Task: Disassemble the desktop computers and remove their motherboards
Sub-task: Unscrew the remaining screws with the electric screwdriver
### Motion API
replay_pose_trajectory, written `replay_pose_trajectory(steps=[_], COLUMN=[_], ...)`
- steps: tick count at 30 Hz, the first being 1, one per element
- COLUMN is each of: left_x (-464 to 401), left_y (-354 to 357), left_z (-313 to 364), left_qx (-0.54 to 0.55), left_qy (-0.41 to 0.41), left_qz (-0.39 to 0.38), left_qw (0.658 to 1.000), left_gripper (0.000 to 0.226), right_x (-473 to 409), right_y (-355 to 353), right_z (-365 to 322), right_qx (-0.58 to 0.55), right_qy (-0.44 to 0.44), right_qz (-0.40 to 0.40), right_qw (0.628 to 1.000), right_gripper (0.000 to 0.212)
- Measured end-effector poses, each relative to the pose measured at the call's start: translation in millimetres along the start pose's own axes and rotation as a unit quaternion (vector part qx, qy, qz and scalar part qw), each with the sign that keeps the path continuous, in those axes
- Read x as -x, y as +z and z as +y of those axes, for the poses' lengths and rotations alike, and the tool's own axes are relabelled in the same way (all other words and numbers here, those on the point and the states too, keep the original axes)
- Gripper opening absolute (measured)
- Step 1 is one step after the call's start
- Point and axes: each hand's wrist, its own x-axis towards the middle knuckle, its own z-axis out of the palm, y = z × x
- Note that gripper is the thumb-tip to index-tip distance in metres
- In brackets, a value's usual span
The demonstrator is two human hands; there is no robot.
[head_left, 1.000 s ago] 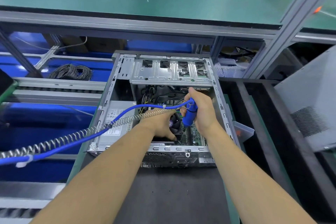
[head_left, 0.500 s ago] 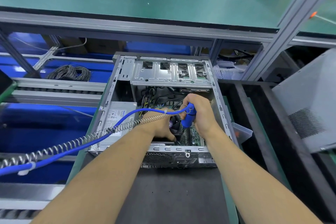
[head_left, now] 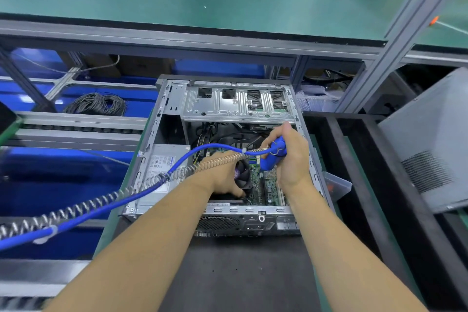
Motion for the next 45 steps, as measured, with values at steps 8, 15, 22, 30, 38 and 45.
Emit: replay_pose_trajectory(steps=[8, 15, 22, 30, 38, 45], left_x=[10.4, 45.4, 124.5, 153.0, 166.6, 174.5], left_y=[-12.4, -52.7, -134.7, -126.0, -59.4, -24.2], left_z=[21.9, 41.1, 90.1, 36.3, -9.0, -49.9], left_qx=[-0.139, 0.012, 0.067, 0.04, -0.058, -0.071], left_qy=[0.052, 0.045, 0.06, 0.01, 0.075, 0.034], left_qz=[0.03, 0.062, -0.115, 0.363, 0.331, 0.322], left_qw=[0.988, 0.997, 0.989, 0.931, 0.939, 0.943], left_gripper=[0.105, 0.04, 0.03, 0.024, 0.026, 0.029], right_x=[-3.0, -8.5, -0.4, 97.7, 182.1, 209.2], right_y=[13.2, 33.4, 57.6, 106.7, 123.5, 119.2], right_z=[-8.1, -38.9, -60.7, -47.5, 40.3, 106.6], right_qx=[0.168, 0.291, 0.469, 0.534, 0.581, 0.681], right_qy=[0.018, -0.021, -0.018, -0.152, -0.207, -0.134], right_qz=[-0.032, -0.113, -0.156, -0.298, -0.415, -0.416], right_qw=[0.985, 0.95, 0.869, 0.777, 0.669, 0.587], right_gripper=[0.044, 0.027, 0.027, 0.039, 0.054, 0.072])
